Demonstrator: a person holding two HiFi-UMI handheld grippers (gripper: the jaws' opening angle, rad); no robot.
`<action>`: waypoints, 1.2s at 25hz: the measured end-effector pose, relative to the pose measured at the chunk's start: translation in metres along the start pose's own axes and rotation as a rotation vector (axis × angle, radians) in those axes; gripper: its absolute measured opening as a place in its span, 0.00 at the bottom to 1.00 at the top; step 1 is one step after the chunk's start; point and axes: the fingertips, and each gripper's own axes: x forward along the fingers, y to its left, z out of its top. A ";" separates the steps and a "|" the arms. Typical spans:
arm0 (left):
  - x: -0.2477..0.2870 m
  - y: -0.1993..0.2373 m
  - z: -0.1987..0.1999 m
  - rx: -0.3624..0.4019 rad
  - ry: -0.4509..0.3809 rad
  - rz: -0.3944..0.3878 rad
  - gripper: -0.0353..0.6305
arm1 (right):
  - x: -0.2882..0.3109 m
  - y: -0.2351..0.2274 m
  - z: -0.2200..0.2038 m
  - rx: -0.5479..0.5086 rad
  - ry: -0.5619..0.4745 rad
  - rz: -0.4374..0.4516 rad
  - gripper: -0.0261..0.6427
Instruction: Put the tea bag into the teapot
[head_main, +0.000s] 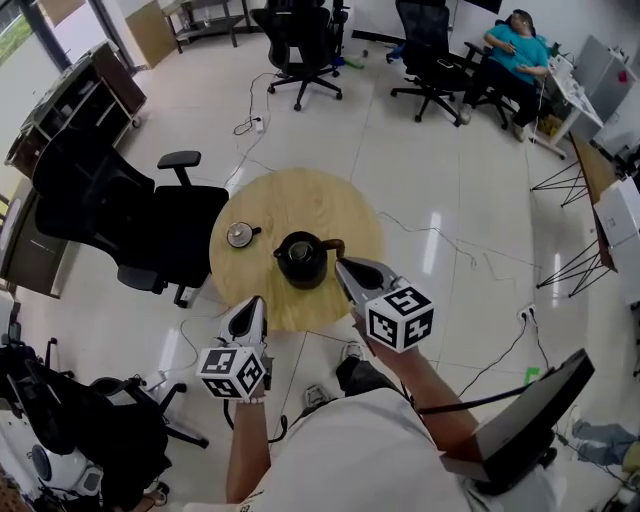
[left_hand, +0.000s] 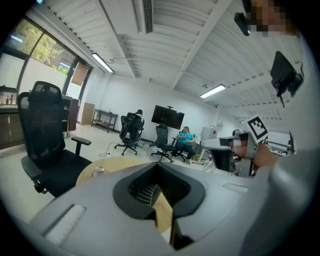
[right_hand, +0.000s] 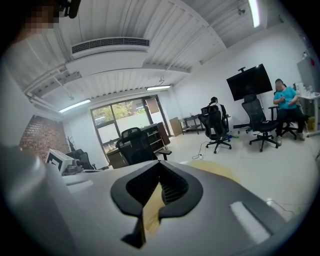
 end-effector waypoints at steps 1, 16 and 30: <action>-0.008 0.002 -0.001 -0.003 -0.005 0.001 0.07 | -0.003 0.006 -0.002 -0.004 -0.001 -0.006 0.02; -0.094 -0.025 -0.041 -0.015 0.012 -0.076 0.07 | -0.078 0.074 -0.064 0.039 0.022 -0.099 0.02; -0.132 -0.128 -0.069 -0.004 -0.004 -0.087 0.07 | -0.183 0.063 -0.098 0.059 -0.022 -0.078 0.02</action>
